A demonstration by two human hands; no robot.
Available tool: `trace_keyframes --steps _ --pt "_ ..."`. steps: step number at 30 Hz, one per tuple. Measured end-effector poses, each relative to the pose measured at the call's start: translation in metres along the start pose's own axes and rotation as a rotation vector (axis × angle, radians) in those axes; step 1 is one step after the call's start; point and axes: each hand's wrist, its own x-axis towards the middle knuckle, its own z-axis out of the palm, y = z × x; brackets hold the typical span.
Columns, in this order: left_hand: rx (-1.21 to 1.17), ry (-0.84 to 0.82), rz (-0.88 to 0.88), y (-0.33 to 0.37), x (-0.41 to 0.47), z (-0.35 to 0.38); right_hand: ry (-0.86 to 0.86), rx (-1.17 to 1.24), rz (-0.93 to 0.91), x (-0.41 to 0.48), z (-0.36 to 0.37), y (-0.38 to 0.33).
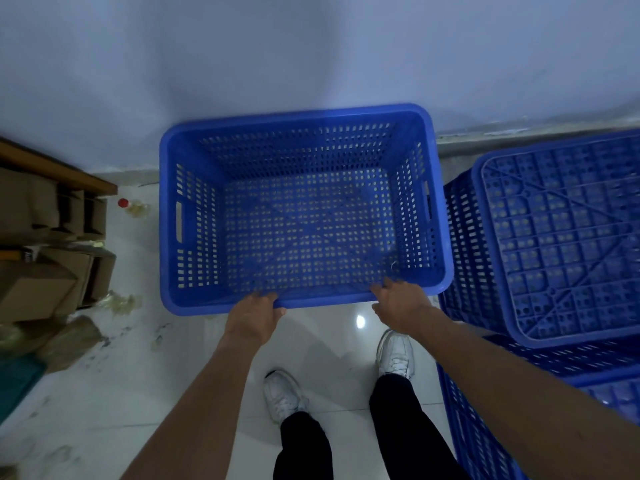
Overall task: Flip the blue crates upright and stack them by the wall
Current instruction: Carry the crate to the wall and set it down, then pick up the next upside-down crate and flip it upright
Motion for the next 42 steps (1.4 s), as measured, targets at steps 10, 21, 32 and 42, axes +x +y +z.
trace_keyframes --steps 10,21,32,42 --pt "-0.041 -0.059 0.042 0.042 -0.134 -0.117 -0.152 0.239 0.037 -0.152 -0.078 -0.002" --pt "-0.116 -0.019 0.111 0.132 -0.284 -0.222 -0.047 0.424 0.103 -0.323 -0.159 0.023" --pt "-0.207 -0.048 0.297 0.190 -0.360 -0.245 0.039 0.633 0.465 -0.438 -0.122 0.010" --pt "-0.062 -0.064 0.520 0.215 -0.401 -0.223 0.060 0.856 0.785 -0.537 -0.029 -0.046"
